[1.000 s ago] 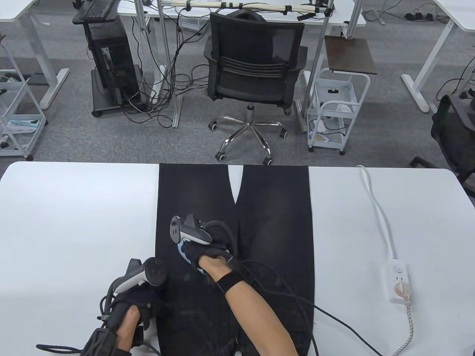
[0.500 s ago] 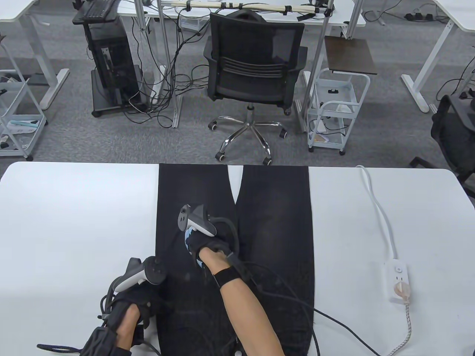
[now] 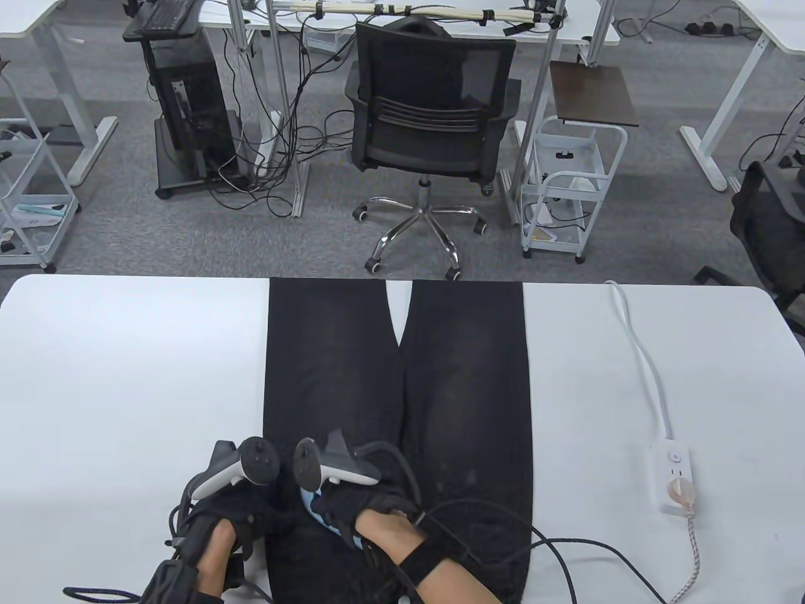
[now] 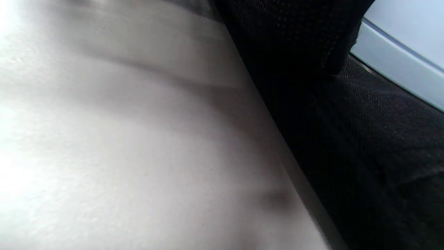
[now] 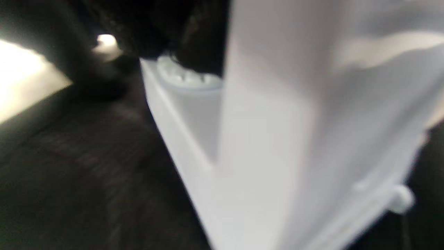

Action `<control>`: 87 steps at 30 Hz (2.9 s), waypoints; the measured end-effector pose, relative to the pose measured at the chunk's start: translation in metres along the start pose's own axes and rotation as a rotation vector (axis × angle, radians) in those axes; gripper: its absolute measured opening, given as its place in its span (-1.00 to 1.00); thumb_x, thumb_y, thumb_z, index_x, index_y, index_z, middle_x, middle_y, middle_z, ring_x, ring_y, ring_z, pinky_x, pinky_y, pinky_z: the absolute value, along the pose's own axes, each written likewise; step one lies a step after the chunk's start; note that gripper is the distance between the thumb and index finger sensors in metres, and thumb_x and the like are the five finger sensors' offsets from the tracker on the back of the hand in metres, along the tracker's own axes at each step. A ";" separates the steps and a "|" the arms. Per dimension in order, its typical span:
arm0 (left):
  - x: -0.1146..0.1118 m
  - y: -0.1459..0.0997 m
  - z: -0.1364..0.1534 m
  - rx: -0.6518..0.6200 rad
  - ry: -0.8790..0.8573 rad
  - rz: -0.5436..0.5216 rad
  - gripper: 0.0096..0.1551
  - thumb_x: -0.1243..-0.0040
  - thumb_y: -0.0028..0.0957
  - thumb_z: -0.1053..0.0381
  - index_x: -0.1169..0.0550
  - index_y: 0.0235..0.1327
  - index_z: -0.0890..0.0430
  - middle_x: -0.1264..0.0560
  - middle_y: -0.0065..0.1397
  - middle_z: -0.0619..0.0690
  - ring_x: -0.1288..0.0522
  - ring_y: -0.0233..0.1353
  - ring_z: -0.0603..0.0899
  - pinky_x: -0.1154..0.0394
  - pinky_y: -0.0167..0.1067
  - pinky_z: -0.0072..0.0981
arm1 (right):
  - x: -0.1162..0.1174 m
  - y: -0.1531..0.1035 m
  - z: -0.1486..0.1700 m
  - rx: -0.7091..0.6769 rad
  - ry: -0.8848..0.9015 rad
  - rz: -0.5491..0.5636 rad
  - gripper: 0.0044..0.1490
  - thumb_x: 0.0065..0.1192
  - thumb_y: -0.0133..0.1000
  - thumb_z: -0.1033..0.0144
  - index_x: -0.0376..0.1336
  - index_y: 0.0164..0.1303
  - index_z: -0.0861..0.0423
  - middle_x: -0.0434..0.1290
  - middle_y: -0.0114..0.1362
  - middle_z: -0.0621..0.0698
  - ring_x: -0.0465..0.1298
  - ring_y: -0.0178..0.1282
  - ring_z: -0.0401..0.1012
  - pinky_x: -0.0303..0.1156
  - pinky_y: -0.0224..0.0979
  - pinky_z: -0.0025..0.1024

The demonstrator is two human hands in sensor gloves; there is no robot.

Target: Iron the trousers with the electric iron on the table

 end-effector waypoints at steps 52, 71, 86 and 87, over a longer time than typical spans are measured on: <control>-0.001 0.001 0.000 0.013 0.006 0.001 0.34 -0.33 0.08 -0.20 0.30 0.67 0.13 0.46 0.64 0.33 0.45 0.58 0.52 0.22 0.35 0.66 | -0.012 0.003 0.004 0.076 -0.079 -0.004 -0.35 0.16 0.19 -0.02 0.16 0.14 0.29 0.53 -0.20 -0.15 0.63 -0.36 -0.30 0.65 -0.16 -0.22; -0.001 0.001 -0.001 0.002 0.027 0.008 0.35 -0.33 0.08 -0.19 0.31 0.67 0.16 0.47 0.63 0.38 0.45 0.57 0.55 0.21 0.34 0.68 | -0.061 0.073 0.019 0.224 -0.032 0.102 -0.31 0.15 0.15 -0.09 0.21 0.16 0.26 0.55 -0.20 -0.15 0.63 -0.37 -0.30 0.65 -0.19 -0.21; -0.001 0.002 -0.003 -0.007 0.029 0.009 0.34 -0.32 0.09 -0.18 0.30 0.67 0.17 0.47 0.62 0.39 0.45 0.56 0.57 0.21 0.34 0.68 | -0.082 0.116 0.075 0.473 0.161 0.138 -0.32 0.19 0.16 -0.06 0.21 0.14 0.28 0.54 -0.25 -0.18 0.61 -0.42 -0.33 0.64 -0.22 -0.24; -0.002 0.002 -0.003 -0.006 0.028 0.009 0.34 -0.33 0.09 -0.18 0.30 0.67 0.17 0.47 0.62 0.39 0.45 0.56 0.57 0.22 0.34 0.68 | -0.081 0.115 0.075 0.474 0.165 0.132 -0.33 0.19 0.16 -0.06 0.21 0.13 0.28 0.54 -0.25 -0.18 0.61 -0.43 -0.32 0.64 -0.22 -0.24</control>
Point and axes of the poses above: the tracker on the back of each hand, its own z axis roughly to the little-finger side, its own y axis roughly from the wrist to the fingertips, x = y × z, the point moved 1 cm from there along y, roughly from the wrist to the fingertips
